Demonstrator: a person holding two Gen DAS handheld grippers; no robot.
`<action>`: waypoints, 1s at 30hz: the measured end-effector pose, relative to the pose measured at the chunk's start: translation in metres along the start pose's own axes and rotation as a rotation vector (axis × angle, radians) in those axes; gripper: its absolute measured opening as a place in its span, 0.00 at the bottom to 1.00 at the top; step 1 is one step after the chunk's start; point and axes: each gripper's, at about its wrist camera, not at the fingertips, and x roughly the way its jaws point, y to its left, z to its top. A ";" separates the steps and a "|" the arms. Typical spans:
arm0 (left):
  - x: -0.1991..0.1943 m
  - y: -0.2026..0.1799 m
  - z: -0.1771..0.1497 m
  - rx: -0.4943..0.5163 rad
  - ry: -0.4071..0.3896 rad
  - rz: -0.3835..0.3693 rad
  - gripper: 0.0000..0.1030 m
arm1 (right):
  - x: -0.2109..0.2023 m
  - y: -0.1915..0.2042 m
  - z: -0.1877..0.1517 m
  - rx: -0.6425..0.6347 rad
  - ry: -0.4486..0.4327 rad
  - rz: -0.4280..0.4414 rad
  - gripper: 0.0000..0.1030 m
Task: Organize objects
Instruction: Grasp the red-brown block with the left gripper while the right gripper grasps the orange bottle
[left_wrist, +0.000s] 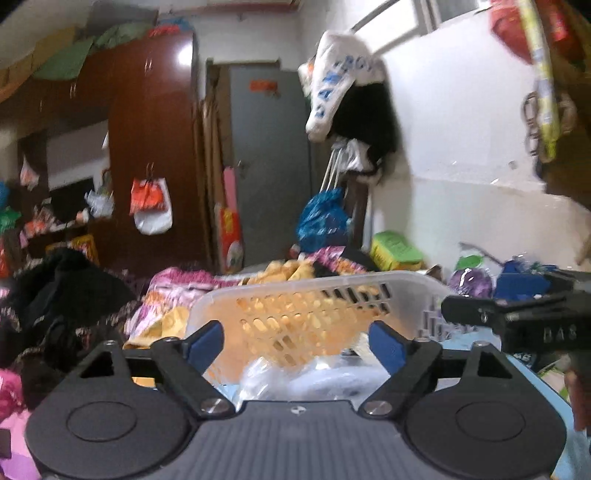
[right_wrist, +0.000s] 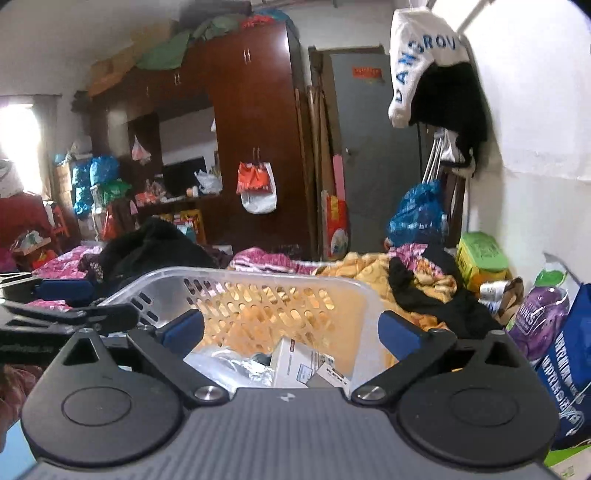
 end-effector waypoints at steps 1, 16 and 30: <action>-0.011 0.001 -0.005 -0.002 -0.022 0.001 0.91 | -0.008 -0.001 -0.002 0.006 -0.010 -0.003 1.00; -0.042 0.024 -0.115 -0.027 0.069 0.010 1.00 | -0.097 -0.024 -0.122 0.082 0.027 0.035 1.00; -0.036 0.011 -0.131 0.017 0.122 0.009 1.00 | -0.084 -0.008 -0.148 -0.011 0.130 0.078 0.63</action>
